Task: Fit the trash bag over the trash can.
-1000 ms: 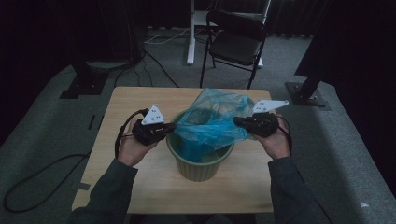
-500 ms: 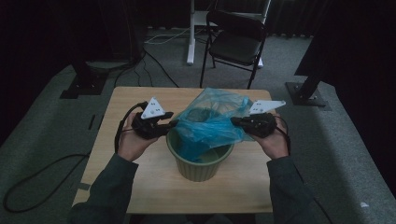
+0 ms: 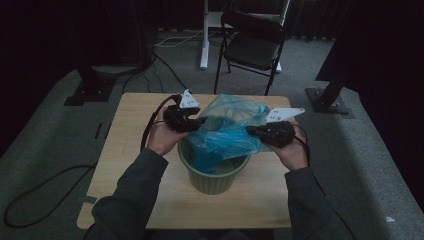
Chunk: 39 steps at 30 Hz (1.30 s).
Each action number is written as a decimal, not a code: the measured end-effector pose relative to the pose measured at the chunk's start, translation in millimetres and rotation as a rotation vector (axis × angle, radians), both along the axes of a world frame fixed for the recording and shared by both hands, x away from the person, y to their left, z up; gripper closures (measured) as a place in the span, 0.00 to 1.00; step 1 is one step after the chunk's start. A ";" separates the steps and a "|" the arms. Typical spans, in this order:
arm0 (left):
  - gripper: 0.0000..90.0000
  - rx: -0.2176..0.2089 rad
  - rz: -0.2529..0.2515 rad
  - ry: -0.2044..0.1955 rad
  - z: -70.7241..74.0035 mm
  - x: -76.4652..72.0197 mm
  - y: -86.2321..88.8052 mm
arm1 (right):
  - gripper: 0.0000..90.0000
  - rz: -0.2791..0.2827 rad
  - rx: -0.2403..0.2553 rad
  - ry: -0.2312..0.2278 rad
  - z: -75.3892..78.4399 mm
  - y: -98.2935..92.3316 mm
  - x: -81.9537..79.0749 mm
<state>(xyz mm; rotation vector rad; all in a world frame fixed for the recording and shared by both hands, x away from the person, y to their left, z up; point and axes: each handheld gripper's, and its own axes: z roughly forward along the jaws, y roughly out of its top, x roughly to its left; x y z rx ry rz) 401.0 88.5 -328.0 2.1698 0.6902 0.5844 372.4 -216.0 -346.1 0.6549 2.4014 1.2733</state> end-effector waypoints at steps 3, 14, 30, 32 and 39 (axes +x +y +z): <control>0.78 -0.015 0.001 0.017 -3.5 4.5 -1.3 | 0.99 0.004 0.000 0.001 0.3 -0.5 -0.2; 0.97 -0.023 0.001 0.019 -6.2 4.4 0.1 | 0.83 -0.023 0.046 -0.020 10.9 -3.5 1.4; 0.99 -0.031 0.007 0.016 -8.9 3.8 3.6 | 0.72 -0.096 0.016 0.032 1.6 13.3 25.6; 0.99 -0.030 0.009 0.019 -9.4 4.2 4.4 | 0.72 -0.103 0.008 0.043 -0.8 14.6 29.0; 0.99 -0.037 0.018 0.024 -11.8 5.7 7.6 | 0.81 -0.117 -0.019 0.082 -8.0 19.1 39.5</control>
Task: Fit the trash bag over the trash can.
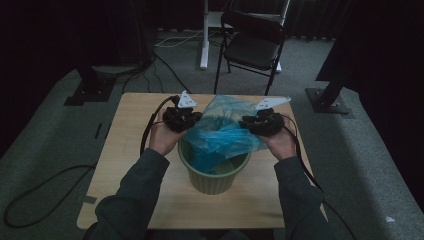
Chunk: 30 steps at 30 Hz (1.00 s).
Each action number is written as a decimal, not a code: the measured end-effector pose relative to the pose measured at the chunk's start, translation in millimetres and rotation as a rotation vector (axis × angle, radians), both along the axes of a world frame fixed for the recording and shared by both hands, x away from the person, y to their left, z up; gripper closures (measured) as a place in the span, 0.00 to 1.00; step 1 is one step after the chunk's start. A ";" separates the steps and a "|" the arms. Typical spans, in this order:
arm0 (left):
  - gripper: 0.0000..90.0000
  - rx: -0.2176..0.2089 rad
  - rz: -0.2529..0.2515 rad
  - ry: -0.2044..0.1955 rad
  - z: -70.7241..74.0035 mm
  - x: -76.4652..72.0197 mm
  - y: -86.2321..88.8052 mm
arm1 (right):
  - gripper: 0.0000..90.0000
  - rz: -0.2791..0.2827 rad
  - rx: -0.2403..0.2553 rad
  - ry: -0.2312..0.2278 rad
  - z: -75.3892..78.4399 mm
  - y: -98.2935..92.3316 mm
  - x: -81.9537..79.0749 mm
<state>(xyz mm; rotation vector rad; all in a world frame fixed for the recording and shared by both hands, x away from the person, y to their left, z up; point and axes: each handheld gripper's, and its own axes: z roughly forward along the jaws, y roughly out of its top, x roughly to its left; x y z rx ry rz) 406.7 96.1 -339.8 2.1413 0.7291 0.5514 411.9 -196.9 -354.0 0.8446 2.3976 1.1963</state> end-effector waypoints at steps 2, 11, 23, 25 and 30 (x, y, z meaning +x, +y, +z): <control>0.99 -0.002 0.002 -0.002 0.5 0.0 0.8 | 0.85 0.001 0.005 0.007 -0.7 -0.1 1.9; 0.99 0.000 0.021 -0.001 0.6 1.9 8.6 | 1.00 0.001 0.003 0.006 1.7 -3.1 1.1; 0.99 -0.004 0.067 0.024 -10.2 4.7 31.3 | 1.00 -0.046 0.009 0.024 -1.6 -21.8 0.1; 0.99 -0.003 0.073 0.028 -12.7 4.6 35.4 | 1.00 -0.052 0.007 0.024 -2.6 -24.0 -0.3; 0.99 -0.008 0.093 0.041 -17.7 4.4 45.1 | 1.00 -0.060 0.001 0.023 -4.3 -28.5 -1.8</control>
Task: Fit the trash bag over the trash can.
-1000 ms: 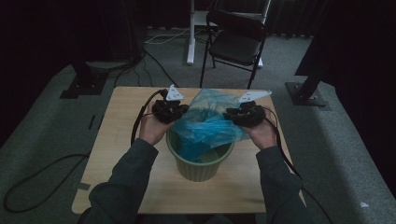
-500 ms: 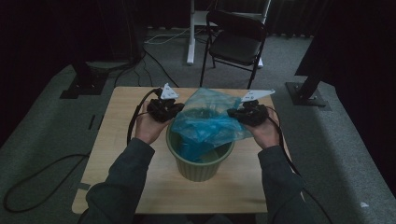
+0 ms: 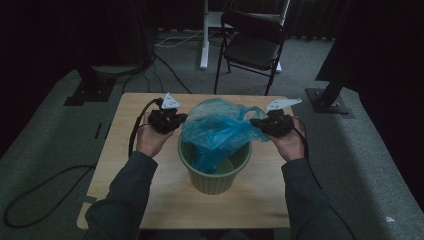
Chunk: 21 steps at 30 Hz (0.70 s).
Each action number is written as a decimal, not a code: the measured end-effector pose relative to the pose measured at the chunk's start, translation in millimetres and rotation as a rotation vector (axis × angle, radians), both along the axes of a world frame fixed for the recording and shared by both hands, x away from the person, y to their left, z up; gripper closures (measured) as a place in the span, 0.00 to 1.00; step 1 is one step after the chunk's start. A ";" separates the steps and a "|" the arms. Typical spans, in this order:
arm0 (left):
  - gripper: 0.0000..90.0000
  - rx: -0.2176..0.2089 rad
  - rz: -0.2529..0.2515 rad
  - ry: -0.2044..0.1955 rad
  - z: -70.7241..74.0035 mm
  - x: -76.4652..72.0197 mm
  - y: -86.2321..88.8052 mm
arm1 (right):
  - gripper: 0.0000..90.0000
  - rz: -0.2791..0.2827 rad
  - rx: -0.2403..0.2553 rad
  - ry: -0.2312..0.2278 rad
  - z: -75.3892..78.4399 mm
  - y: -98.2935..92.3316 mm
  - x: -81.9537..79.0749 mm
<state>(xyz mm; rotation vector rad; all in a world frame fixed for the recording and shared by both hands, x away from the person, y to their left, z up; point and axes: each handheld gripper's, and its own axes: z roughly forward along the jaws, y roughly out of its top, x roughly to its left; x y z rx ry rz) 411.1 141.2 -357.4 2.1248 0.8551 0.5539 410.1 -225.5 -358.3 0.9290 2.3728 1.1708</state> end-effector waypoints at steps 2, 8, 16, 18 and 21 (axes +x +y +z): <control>0.99 0.001 0.012 0.009 -4.2 0.2 6.2 | 1.00 -0.003 -0.001 0.004 -1.5 -2.4 -1.0; 0.99 -0.003 0.034 0.032 -13.5 0.6 15.3 | 1.00 -0.004 -0.004 0.014 -5.4 -4.7 -2.3; 0.99 0.011 0.027 0.069 -28.5 -0.2 16.7 | 1.00 0.014 -0.017 0.034 -13.1 -6.5 -6.5; 0.99 0.009 0.028 0.078 -32.3 -0.2 17.3 | 1.00 0.017 -0.021 0.039 -15.6 -7.4 -8.4; 0.99 -0.009 0.030 0.092 -35.9 -0.9 20.9 | 1.00 0.013 -0.013 0.044 -18.4 -11.2 -10.8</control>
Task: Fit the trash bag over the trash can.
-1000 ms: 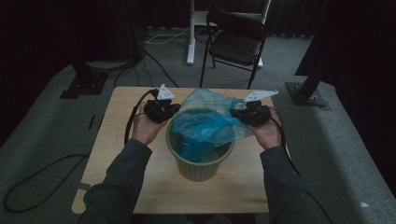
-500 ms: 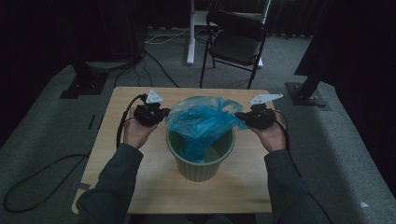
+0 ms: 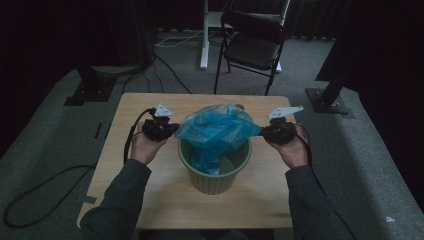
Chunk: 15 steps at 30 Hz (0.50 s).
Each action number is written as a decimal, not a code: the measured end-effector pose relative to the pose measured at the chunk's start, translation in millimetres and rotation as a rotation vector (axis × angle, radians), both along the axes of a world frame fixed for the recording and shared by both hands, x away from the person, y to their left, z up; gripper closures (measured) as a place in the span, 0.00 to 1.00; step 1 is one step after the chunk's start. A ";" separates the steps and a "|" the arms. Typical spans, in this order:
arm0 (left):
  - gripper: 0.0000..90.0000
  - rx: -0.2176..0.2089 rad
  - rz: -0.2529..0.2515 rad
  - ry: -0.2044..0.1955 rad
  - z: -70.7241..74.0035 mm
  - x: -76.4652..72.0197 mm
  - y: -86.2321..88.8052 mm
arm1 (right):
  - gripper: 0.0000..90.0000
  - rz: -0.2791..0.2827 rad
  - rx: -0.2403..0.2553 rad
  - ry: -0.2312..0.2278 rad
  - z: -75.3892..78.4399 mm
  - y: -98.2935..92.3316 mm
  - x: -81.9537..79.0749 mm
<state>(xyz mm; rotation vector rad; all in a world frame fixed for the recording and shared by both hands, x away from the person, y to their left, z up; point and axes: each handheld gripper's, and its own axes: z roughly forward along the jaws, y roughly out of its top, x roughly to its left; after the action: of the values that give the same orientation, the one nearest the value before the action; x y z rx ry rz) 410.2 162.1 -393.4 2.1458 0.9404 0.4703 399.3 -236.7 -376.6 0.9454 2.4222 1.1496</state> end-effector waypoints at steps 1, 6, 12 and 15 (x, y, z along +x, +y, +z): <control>0.99 -0.006 0.002 0.002 -0.6 -0.7 1.5 | 1.00 -0.001 -0.001 0.000 -0.5 -1.6 -1.1; 0.99 -0.032 0.006 0.010 -2.8 -4.5 8.1 | 1.00 0.001 0.016 -0.003 -1.8 -9.2 -7.3; 0.95 -0.063 0.015 0.021 -4.4 -7.3 14.8 | 1.00 0.007 0.018 -0.007 -3.5 -12.8 -14.0; 0.91 -0.083 0.019 0.015 -2.4 -9.1 17.4 | 1.00 0.009 0.015 -0.008 -3.6 -12.3 -15.4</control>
<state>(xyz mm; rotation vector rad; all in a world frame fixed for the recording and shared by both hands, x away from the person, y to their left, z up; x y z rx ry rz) 401.2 179.5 -395.8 2.0706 0.9728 0.4175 383.9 -249.0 -380.2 0.9336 2.4175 1.1742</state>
